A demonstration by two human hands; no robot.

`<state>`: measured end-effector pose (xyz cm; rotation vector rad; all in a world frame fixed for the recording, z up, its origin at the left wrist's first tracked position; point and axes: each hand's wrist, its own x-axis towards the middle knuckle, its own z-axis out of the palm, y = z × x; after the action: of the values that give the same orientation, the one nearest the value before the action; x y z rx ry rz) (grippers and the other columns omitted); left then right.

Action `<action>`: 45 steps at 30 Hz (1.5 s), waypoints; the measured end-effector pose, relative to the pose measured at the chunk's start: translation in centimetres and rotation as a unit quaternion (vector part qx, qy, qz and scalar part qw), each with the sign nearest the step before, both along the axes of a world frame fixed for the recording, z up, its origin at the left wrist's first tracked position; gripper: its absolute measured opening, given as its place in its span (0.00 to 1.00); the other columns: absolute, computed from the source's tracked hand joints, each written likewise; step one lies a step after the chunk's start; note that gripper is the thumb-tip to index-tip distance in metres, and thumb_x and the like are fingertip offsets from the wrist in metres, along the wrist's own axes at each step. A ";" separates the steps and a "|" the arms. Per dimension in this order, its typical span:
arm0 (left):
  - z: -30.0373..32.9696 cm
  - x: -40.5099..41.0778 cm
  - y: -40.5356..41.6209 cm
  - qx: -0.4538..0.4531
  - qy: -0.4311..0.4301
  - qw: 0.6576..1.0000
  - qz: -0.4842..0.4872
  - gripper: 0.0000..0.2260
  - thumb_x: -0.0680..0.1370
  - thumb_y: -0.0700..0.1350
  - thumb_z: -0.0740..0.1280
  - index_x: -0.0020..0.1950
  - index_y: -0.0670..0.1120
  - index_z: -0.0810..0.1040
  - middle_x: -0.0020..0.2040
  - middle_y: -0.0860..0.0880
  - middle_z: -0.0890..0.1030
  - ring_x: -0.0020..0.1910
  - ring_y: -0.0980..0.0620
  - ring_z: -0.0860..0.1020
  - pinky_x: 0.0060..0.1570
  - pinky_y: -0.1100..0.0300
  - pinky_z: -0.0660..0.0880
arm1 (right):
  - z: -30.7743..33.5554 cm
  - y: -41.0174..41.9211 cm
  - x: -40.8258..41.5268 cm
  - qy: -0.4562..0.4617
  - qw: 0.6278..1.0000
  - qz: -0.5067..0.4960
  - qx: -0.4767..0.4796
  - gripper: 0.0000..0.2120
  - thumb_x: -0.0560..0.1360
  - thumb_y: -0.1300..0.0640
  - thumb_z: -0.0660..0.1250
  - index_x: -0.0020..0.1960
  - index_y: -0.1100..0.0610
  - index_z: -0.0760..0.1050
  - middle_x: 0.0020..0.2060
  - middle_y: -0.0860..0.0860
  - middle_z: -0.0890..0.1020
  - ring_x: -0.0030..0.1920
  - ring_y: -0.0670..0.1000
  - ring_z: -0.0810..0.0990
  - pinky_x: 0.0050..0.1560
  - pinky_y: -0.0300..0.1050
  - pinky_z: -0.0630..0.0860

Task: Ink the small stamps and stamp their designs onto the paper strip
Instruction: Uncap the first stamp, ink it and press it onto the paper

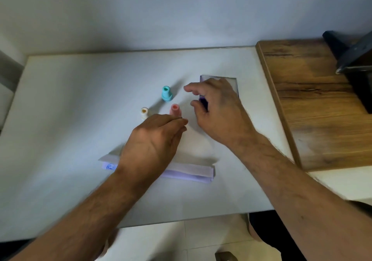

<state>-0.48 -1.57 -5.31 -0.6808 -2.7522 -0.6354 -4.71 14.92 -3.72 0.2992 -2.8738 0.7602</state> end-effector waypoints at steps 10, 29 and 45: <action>1.0 -1.5 -1.8 0.068 -0.019 0.992 0.104 0.04 0.74 0.47 0.74 0.47 0.48 0.85 0.42 0.51 0.85 0.39 0.49 0.82 0.40 0.53 0.79 | -1.7 -1.7 0.9 -0.001 0.994 0.091 0.055 0.12 0.77 0.53 0.66 0.60 0.48 0.78 0.51 0.45 0.84 0.48 0.51 0.72 0.47 0.44 0.73; 1.6 -2.7 0.0 0.192 -0.007 0.979 0.062 0.16 0.71 0.46 0.77 0.58 0.44 0.83 0.50 0.49 0.85 0.45 0.53 0.84 0.49 0.56 0.81 | 1.3 0.4 -1.0 -0.363 0.733 -0.098 -0.567 0.15 0.75 0.55 0.69 0.49 0.68 0.82 0.32 0.56 0.80 0.28 0.48 0.73 0.27 0.37 0.73; 1.6 -2.7 0.0 0.261 -0.065 0.958 0.095 0.17 0.69 0.48 0.77 0.56 0.45 0.84 0.48 0.53 0.85 0.47 0.60 0.83 0.52 0.67 0.78 | 1.2 0.7 -1.3 -0.372 0.723 -0.067 -0.578 0.12 0.72 0.62 0.70 0.54 0.67 0.81 0.37 0.59 0.82 0.31 0.49 0.78 0.32 0.38 0.78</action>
<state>-3.14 -1.58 -3.74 -0.2582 -2.5371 -1.3271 -5.96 15.64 -2.49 -0.4839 -2.1519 2.8430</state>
